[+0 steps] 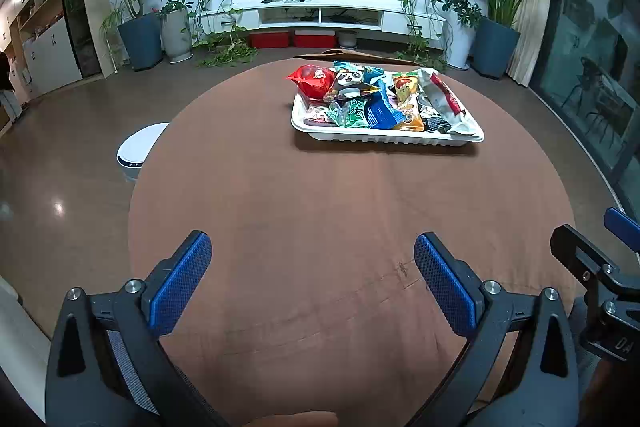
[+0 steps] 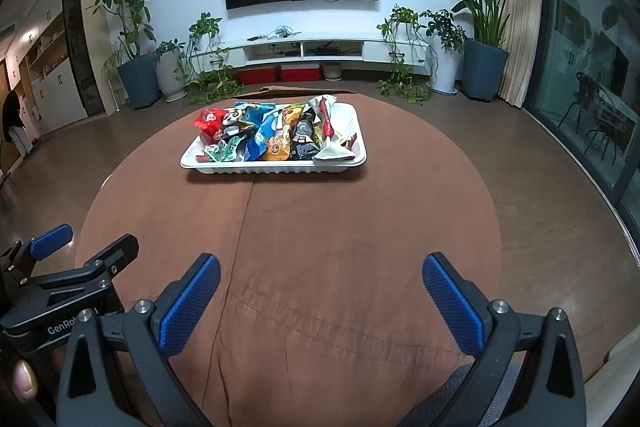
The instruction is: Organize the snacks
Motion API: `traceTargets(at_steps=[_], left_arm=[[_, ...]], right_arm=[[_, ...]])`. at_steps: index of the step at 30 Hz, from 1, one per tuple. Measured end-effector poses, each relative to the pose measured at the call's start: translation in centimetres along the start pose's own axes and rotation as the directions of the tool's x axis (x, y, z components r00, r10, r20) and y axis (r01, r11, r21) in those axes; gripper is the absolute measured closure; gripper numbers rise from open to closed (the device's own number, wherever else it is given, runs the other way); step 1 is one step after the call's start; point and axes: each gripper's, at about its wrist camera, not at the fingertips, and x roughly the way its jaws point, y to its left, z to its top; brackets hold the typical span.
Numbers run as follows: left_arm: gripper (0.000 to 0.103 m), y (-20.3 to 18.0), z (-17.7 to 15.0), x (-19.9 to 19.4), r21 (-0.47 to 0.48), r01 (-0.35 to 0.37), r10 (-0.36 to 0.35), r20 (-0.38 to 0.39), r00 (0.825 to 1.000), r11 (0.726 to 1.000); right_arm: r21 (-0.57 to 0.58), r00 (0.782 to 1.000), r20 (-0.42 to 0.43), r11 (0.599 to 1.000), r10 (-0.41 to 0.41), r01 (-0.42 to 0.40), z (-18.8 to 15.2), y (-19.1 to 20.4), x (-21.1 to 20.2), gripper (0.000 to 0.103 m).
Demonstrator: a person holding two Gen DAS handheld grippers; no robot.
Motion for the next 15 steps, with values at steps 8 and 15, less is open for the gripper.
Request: traceTargets(at_steps=[8,15], left_arm=[[0.0,0.05,-0.17,0.13,-0.002,-0.002,0.002,-0.001,1.0,1.0],[0.0,0.06,-0.16,0.11,-0.001,-0.001,0.001,-0.002,1.0,1.0]], right_arm=[[-0.001,1.0,-0.005,1.0,0.0,0.0,-0.32,-0.05,0.01,0.0],[-0.001,1.0,-0.008,1.0,0.0,0.0,-0.38,-0.03,-0.06,0.0]])
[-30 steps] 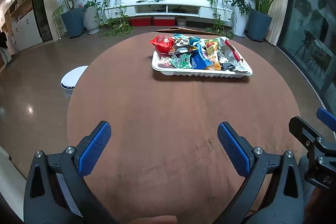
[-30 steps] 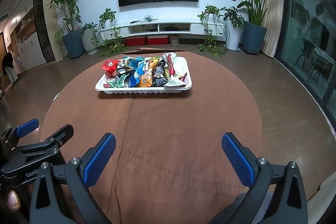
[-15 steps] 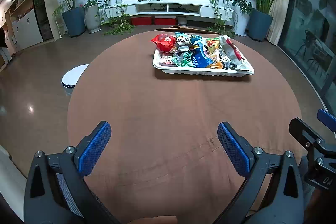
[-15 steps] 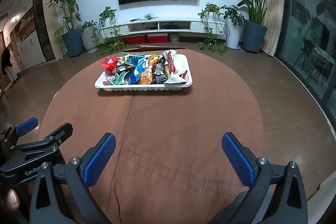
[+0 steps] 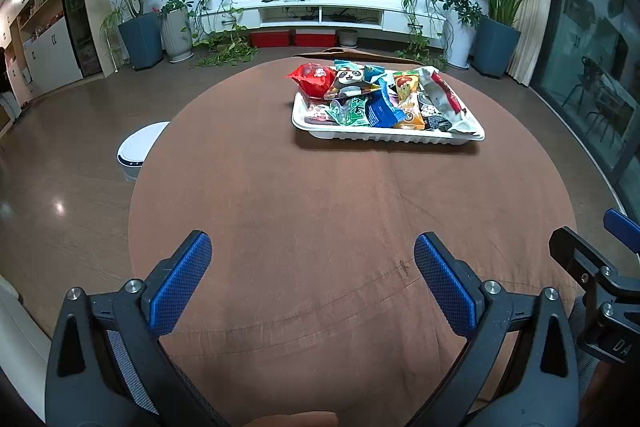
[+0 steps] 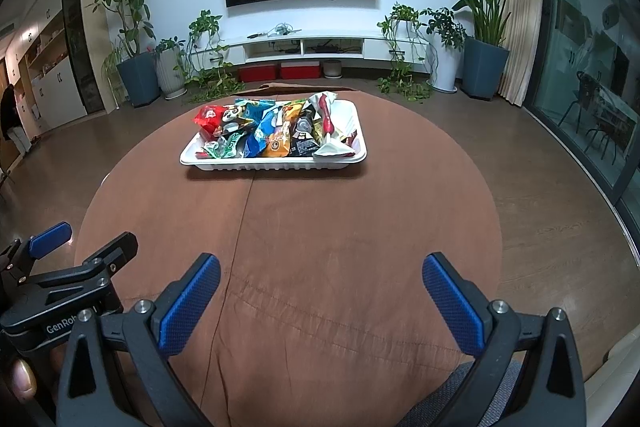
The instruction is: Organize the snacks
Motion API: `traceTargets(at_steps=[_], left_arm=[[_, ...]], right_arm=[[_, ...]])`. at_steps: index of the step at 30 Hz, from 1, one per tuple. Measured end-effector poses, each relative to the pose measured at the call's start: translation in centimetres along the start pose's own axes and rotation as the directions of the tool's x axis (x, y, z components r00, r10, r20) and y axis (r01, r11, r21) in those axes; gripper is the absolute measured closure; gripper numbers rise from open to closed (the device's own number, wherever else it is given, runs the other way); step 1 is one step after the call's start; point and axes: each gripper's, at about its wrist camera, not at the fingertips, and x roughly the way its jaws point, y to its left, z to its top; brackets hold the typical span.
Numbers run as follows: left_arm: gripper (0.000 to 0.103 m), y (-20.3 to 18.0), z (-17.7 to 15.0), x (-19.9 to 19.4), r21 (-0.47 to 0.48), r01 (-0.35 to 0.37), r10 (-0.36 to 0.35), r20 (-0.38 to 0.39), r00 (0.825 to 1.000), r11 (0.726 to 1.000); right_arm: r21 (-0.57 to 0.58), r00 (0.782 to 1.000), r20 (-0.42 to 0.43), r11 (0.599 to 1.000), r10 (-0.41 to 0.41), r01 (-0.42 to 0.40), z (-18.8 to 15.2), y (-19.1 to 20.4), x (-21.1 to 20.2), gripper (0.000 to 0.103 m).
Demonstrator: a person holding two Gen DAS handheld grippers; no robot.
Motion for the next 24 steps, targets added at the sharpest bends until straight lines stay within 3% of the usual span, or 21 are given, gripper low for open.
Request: traceTargets(at_steps=[24], left_arm=[[0.0,0.05,0.05,-0.04,0.001,0.0,0.0,-0.001,1.0,1.0]], right_arm=[[-0.002,1.0,-0.003,1.0,0.0,0.0,0.3,-0.09,-0.22,0.0]])
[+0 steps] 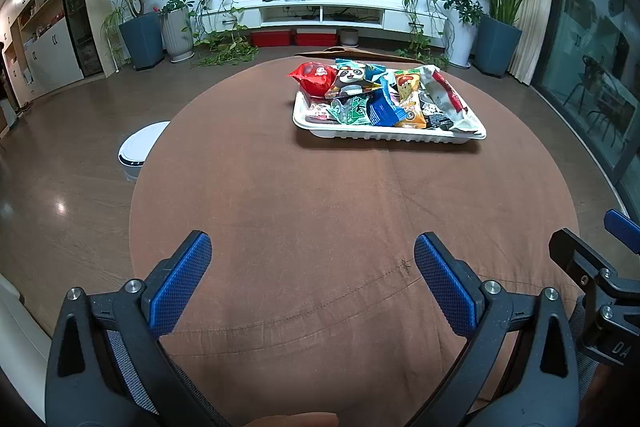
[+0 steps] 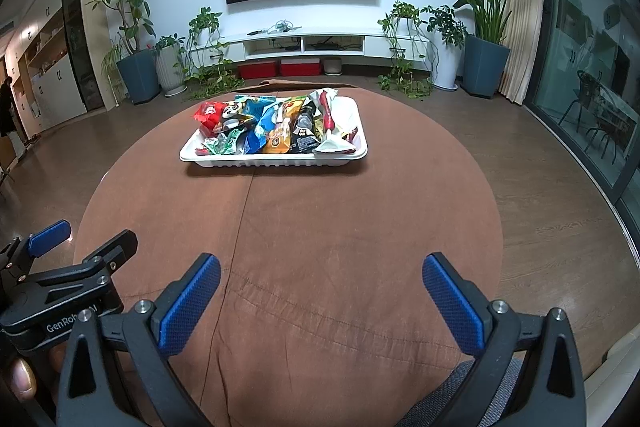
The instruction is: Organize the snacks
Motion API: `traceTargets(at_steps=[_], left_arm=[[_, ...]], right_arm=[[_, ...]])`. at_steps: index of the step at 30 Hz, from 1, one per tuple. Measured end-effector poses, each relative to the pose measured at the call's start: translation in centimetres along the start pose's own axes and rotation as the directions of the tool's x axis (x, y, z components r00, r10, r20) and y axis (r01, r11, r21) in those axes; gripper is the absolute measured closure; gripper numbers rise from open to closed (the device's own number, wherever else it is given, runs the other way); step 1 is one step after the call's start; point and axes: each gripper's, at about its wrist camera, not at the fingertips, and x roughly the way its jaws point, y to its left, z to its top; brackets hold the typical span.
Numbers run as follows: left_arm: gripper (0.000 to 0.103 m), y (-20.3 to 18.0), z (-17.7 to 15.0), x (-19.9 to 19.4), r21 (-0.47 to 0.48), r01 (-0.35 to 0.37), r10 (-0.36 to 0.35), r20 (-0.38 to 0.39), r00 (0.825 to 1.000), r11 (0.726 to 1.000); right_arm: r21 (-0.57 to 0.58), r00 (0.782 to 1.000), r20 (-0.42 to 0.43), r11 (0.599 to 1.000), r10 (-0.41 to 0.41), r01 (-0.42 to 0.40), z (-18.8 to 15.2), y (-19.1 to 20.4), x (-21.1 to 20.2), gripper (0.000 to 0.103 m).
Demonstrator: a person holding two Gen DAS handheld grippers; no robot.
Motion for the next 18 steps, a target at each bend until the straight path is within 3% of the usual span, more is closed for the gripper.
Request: traceTargets(at_steps=[18], left_arm=[[0.0,0.17,-0.2,0.15,-0.002,-0.004,0.004,0.0,1.0,1.0]], right_arm=[[-0.002,1.0,-0.006,1.0,0.001,-0.001,-0.45,-0.08,-0.26,0.0]])
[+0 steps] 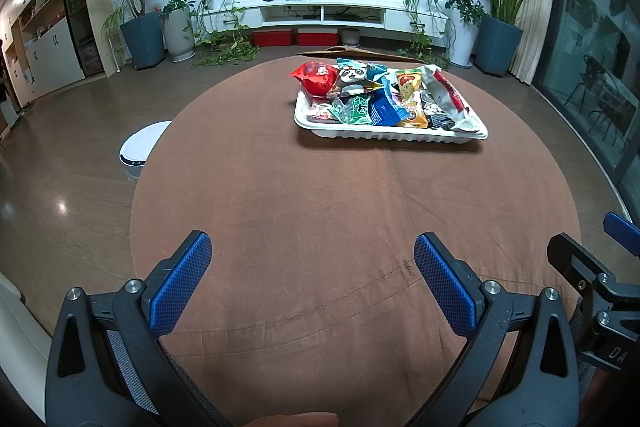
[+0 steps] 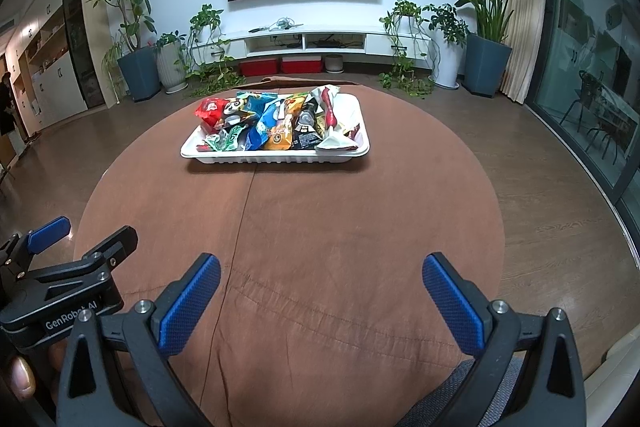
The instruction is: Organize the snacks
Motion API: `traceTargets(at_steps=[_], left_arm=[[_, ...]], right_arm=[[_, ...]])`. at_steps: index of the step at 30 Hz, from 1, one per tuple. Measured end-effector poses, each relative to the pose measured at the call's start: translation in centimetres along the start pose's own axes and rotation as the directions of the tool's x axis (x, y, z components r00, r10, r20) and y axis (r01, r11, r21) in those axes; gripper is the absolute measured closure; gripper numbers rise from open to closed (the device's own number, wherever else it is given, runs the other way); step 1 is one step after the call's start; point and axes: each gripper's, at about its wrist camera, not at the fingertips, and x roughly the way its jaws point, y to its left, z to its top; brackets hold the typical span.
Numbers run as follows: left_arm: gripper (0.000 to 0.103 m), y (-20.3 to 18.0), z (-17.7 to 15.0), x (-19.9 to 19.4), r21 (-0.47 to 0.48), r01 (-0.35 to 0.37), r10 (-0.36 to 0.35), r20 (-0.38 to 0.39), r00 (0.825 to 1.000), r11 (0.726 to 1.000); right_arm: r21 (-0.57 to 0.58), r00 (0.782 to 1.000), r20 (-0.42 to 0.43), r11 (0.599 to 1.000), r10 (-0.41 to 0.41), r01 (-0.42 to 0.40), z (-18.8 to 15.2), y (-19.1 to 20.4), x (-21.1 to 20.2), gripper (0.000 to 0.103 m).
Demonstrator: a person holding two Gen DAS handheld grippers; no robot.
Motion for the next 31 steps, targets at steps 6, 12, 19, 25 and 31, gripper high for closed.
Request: traceTargets(at_steps=[6,12,19,25,31], left_arm=[[0.0,0.0,0.0,0.0,0.001,0.002,-0.002,-0.001,1.0,1.0],[0.0,0.1,-0.1,0.1,0.001,0.001,-0.001,-0.002,1.0,1.0],[0.0,0.3,-0.5,0.5,0.001,-0.004,0.004,-0.012,1.0,1.0],[0.0,0.2,-0.6,0.6,0.009,-0.025,0.025,-0.005,1.0,1.0],[0.0,0.3,-0.5,0.4,0.003,-0.02,0.02,0.001,1.0,1.0]], right_arm=[[0.0,1.0,-0.002,1.0,0.0,0.0,-0.2,0.0,-0.2,0.0],[0.0,1.0,-0.004,1.0,0.001,-0.001,-0.4,0.0,-0.3,0.0],[0.0,1.0,-0.006,1.0,0.0,0.0,-0.4,0.0,-0.4,0.0],[0.005,1.0,-0.018,1.0,0.003,-0.003,-1.8,-0.2,-1.1,0.0],[0.005,1.0,-0.026,1.0,0.004,-0.004,-3.2,-0.4,-1.8,0.0]])
